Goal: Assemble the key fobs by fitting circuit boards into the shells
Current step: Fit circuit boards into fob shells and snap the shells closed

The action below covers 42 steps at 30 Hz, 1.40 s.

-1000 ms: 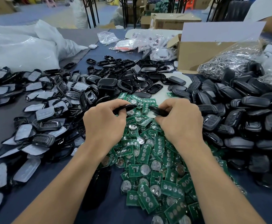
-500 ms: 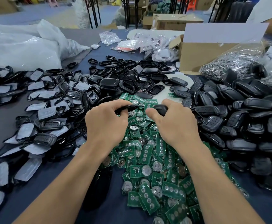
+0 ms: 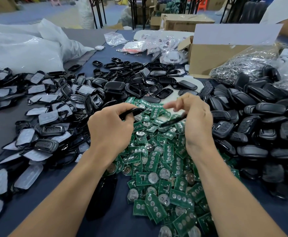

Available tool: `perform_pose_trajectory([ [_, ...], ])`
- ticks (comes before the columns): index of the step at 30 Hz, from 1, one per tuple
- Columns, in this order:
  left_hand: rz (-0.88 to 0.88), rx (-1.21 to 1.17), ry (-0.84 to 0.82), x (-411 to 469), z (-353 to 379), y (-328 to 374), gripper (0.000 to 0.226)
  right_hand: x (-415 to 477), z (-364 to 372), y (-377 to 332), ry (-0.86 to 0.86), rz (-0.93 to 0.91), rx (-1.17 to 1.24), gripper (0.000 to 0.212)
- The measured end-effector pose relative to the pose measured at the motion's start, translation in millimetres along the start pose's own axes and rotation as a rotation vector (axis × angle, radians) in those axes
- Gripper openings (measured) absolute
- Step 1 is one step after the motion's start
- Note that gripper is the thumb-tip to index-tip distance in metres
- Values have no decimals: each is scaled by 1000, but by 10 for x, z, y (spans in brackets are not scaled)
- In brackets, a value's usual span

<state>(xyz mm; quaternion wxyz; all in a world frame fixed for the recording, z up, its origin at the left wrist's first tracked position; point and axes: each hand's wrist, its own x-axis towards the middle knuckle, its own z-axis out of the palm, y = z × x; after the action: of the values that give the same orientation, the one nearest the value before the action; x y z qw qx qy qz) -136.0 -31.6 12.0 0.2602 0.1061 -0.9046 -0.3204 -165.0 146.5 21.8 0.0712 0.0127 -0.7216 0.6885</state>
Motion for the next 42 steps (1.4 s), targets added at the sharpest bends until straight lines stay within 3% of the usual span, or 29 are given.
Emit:
perform_pose_trajectory([
  [2, 0, -30, 7, 2, -8, 2, 21, 19, -36, 3, 29, 42, -8, 26],
  [5, 9, -54, 18, 18, 15, -18, 21, 20, -35, 23, -66, 39, -181, 22],
  [8, 8, -68, 18, 33, 23, -51, 22, 31, 10, 17, -86, 0, -324, 32],
  [10, -7, -85, 28, 40, 22, -83, 22, 43, 9, 35, -63, -64, -543, 25],
  [12, -48, -135, 32, 51, 20, -104, 20, 21, -2, 32, -108, -108, -842, 3],
  [14, -80, -214, 15, 60, 13, -103, 18, -4, -1, 39, -128, -104, -956, 16],
  [17, -119, -347, -33, 51, 2, -61, 25, 9, -7, 30, -73, -109, -878, 26],
  [21, -155, -475, -73, 26, 6, -1, 17, 34, -46, 8, -74, -127, -859, 16],
  [23, -163, -476, -61, 21, 9, 13, 17, 50, -117, -6, -122, -120, -848, 3],
  [28, -185, -420, -56, 41, 30, -15, 29, 61, -194, -30, -305, -33, -868, 6],
  [35, -93, -463, -176, 32, 13, -16, 56, 61, -131, -57, -299, -33, -630, 37],
  [39, -100, -511, -189, 47, -8, -4, 46, 52, -157, -94, -273, -49, -541, 36],
  [42, -172, -596, -179, 12, -11, 28, 28, 31, -139, -123, -290, -59, -683, 37],
])
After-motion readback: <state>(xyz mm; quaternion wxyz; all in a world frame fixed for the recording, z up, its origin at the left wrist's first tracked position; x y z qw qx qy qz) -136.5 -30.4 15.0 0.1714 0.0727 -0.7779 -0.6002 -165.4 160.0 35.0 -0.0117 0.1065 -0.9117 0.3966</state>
